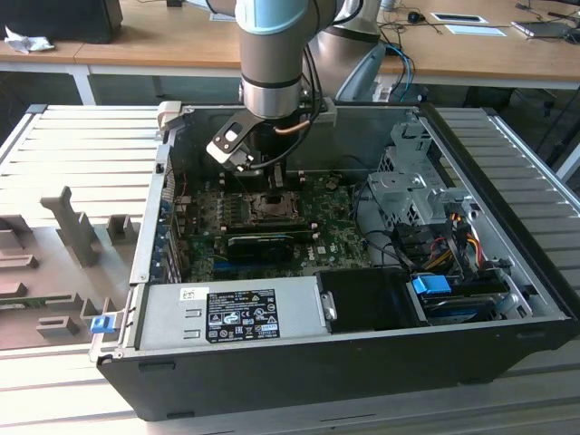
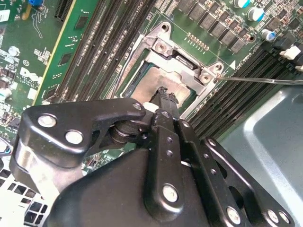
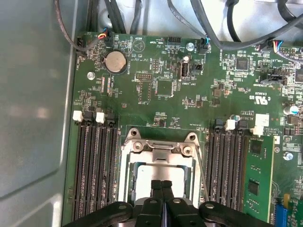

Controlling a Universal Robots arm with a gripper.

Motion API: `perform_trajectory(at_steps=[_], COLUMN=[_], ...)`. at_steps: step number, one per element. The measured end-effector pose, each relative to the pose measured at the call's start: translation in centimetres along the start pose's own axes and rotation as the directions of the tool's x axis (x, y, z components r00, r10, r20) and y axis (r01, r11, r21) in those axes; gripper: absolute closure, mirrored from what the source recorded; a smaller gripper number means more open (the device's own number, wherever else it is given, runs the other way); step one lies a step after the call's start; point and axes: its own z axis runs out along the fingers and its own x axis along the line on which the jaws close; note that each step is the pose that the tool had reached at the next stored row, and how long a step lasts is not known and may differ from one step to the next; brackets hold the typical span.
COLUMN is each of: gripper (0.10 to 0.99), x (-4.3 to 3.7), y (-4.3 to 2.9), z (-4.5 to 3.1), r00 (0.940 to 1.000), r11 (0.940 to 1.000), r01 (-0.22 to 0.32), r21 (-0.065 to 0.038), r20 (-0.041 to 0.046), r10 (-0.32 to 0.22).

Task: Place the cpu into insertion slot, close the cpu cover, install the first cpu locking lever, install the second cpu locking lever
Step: 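Install the first cpu locking lever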

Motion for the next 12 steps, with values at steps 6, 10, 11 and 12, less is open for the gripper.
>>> perform_trajectory(at_steps=[6,10,11,12], gripper=[0.98,0.98,0.98,0.98], x=[0.01,0.02,0.02,0.02], y=[0.03,0.08,0.1,0.11], z=[-0.51,-1.54,-1.9,-2.08], r00=[1.0,1.0,1.0,1.0], r11=[1.0,1.0,1.0,1.0], r01=[0.0,0.0,0.0,0.0], r21=[0.0,0.0,0.0,0.0], r20=[0.0,0.0,-0.0001,0.0], r10=[0.0,0.0,0.0,0.0])
